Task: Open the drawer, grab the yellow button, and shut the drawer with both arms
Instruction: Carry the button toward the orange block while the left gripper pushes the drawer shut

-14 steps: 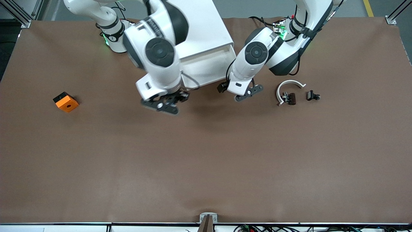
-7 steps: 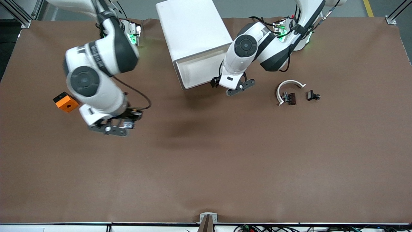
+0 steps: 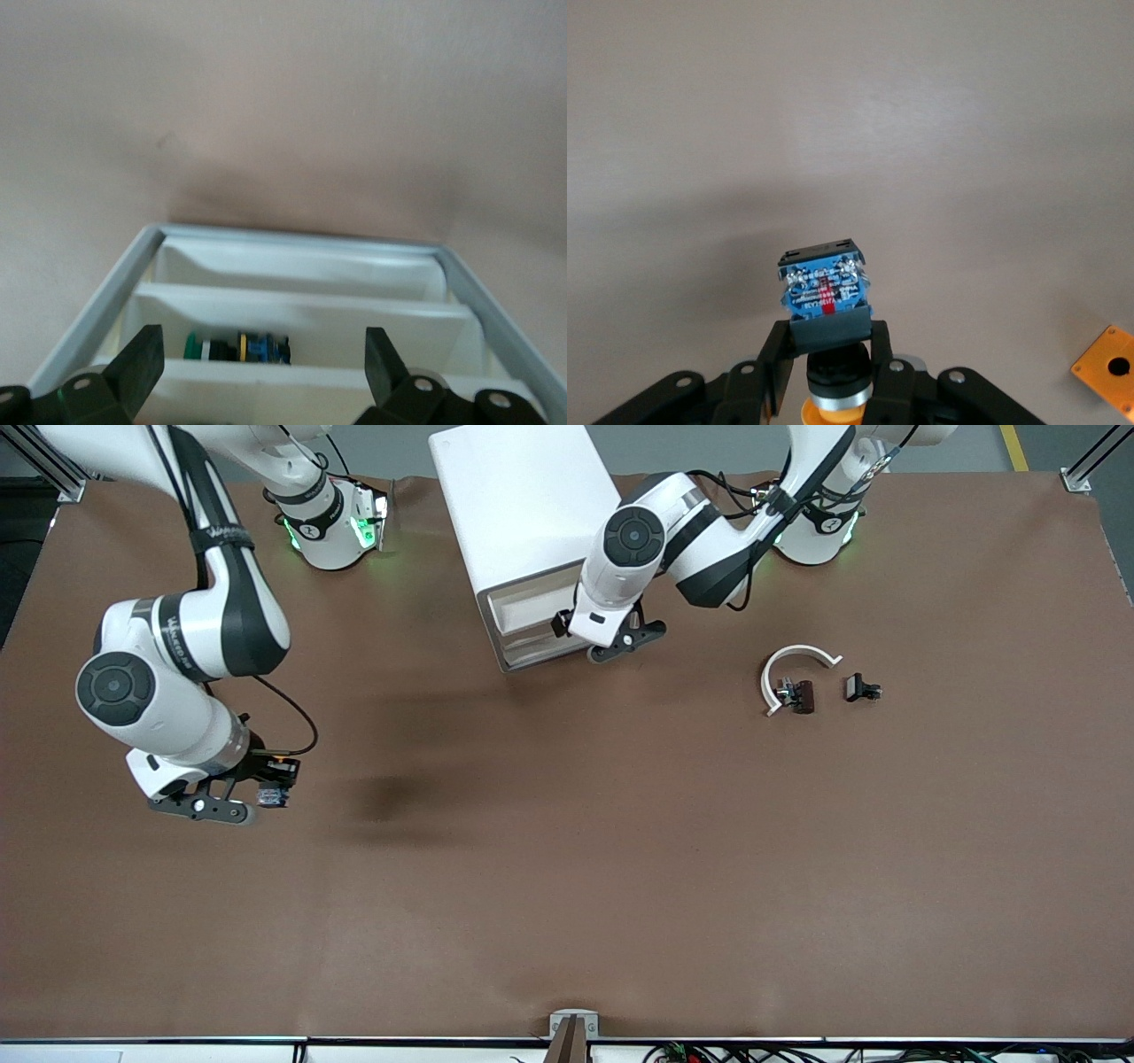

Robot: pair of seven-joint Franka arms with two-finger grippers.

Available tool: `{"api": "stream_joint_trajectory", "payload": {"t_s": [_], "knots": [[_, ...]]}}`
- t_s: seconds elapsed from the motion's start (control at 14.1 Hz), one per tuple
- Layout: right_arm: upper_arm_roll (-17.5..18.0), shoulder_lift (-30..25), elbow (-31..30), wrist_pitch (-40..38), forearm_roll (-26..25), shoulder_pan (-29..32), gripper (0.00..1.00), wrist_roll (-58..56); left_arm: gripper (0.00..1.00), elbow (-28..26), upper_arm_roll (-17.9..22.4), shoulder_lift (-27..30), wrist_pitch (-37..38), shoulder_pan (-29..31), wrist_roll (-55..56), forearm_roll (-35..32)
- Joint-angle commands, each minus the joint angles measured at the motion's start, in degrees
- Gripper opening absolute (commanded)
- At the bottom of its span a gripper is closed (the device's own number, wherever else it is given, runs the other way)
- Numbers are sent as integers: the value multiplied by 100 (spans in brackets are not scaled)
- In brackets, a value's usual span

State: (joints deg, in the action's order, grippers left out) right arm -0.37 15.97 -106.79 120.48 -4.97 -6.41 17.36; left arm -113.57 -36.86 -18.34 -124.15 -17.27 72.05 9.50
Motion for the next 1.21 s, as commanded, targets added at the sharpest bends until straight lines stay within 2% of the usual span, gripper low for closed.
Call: {"api": "stream_joint_trajectory", "payload": {"t_s": [0.0,0.28,0.57,0.78,0.99,1.13], "knots": [[133,-297,-806,736,-109,473,0,-241,100,63,-128,-108,-22,-127,81,332],[142,-139,-1081,1346,-101,1132,0,-707,100,211,-128,-143,-22,-355,99,744],[133,186,-1072,1740,-101,1334,0,-856,100,370,-128,-240,-22,-487,107,948],[142,563,-1090,2328,-101,1607,0,-1365,100,571,-49,-240,-22,-295,160,940],[133,784,-1090,2541,-101,1677,0,-1472,100,756,196,-249,-13,30,99,852],[133,889,-1090,2620,-101,1678,0,-1472,100,897,337,-223,-4,276,99,389]]}}
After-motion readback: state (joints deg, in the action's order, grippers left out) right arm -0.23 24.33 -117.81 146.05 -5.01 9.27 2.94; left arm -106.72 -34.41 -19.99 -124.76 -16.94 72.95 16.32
